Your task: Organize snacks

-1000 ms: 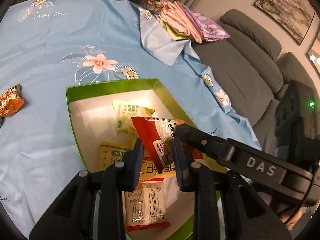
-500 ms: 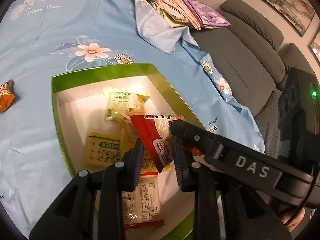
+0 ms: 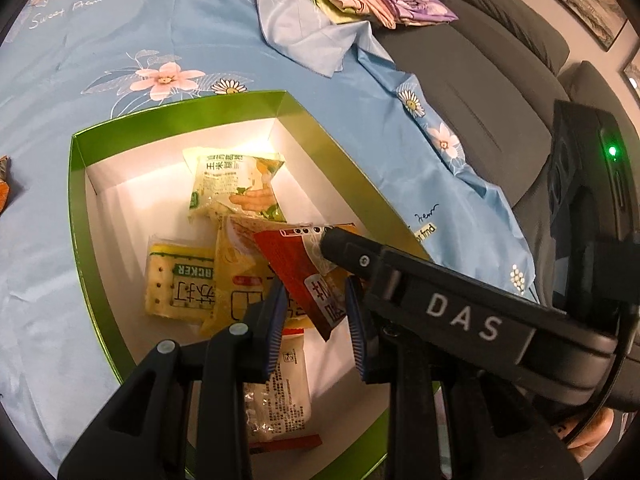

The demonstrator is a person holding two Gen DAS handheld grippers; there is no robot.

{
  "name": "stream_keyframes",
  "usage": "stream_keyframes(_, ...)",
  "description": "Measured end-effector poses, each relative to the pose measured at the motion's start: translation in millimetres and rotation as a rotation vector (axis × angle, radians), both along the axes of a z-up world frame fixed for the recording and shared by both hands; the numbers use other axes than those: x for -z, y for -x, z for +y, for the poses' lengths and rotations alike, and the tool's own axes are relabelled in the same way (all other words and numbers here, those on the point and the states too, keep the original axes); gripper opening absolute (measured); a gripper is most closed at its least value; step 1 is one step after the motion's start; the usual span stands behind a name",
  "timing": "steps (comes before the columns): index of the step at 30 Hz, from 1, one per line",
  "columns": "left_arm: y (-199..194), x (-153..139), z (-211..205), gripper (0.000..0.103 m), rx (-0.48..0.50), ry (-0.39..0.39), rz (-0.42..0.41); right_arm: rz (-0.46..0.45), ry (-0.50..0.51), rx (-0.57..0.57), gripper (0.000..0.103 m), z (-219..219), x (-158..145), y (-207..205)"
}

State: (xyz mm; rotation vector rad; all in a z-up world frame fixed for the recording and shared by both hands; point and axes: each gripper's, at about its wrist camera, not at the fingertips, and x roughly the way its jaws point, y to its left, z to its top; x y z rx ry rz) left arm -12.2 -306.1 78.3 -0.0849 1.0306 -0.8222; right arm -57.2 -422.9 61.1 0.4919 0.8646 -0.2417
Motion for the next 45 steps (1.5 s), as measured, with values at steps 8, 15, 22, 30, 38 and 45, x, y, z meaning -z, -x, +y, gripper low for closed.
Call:
stream_keyframes(8, 1, 6, 1, 0.028, 0.014, 0.017, 0.045, 0.024, 0.001, 0.010, 0.052, -4, 4, -2)
stream_keyframes(15, 1, 6, 1, 0.030, 0.013, 0.008, 0.045, 0.034, 0.017, 0.007, 0.054, -2, 5, -3)
stream_keyframes(22, -1, 6, 10, 0.040, -0.018, -0.002, 0.031, 0.052, 0.049, 0.012, 0.059, 1, 6, -5)
stream_keyframes(30, 4, -16, 56, 0.068, -0.090, 0.050, -0.026, 0.036, 0.141, 0.067, 0.069, 10, -8, 3)
stream_keyframes(38, -11, -37, 160, 0.093, -0.320, -0.030, -0.152, -0.087, 0.216, 0.001, 0.077, 46, -35, 10)
stream_keyframes(45, -27, -22, 294, 0.096, -0.678, -0.098, -0.266, -0.224, 0.231, -0.161, 0.082, 109, -58, 4)
